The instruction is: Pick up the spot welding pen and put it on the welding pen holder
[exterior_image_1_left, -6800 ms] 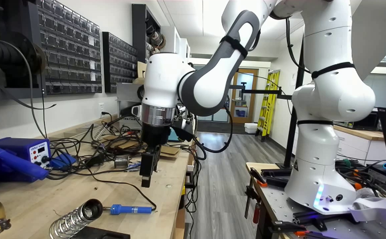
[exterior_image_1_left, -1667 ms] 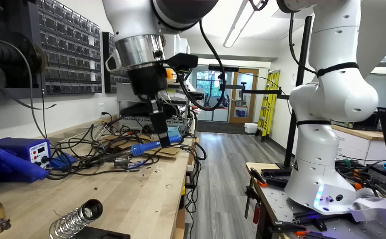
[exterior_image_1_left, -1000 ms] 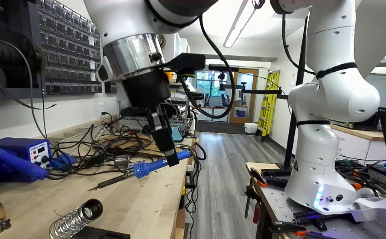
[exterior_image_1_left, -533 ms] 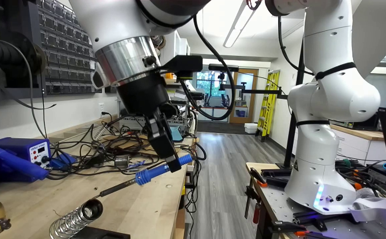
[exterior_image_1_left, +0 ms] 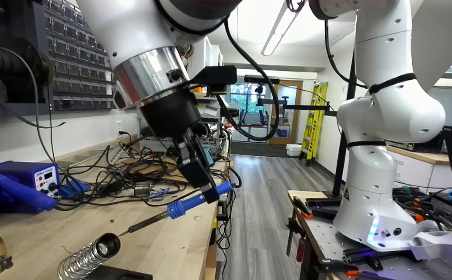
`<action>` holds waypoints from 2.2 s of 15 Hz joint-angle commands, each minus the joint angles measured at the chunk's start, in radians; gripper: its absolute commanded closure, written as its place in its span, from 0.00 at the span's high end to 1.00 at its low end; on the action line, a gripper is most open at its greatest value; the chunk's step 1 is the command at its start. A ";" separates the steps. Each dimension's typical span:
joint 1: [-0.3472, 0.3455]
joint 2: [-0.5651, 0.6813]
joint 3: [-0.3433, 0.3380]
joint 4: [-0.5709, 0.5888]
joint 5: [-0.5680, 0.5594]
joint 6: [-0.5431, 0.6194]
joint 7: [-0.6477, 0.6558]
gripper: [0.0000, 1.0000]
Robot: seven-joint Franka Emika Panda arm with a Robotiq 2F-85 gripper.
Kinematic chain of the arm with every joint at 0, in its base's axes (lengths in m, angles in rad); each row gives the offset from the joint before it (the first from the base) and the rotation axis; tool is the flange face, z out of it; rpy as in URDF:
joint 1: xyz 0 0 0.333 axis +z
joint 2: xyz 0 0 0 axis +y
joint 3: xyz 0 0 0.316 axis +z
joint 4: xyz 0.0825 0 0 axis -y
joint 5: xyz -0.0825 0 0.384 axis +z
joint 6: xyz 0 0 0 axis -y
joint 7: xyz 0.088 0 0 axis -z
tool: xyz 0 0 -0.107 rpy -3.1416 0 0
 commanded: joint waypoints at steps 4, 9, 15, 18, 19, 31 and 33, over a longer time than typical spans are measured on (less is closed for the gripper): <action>0.008 0.077 -0.022 0.072 0.024 -0.048 0.030 0.05; 0.014 0.166 -0.044 0.164 0.005 -0.066 0.027 0.05; 0.027 0.236 -0.059 0.277 -0.012 -0.135 0.029 0.05; 0.037 0.268 -0.066 0.337 -0.029 -0.184 0.031 0.05; 0.042 0.278 -0.069 0.358 -0.037 -0.203 0.032 0.05; 0.078 0.407 -0.089 0.534 -0.064 -0.292 0.020 0.05; 0.082 0.439 -0.096 0.560 -0.066 -0.292 0.018 0.05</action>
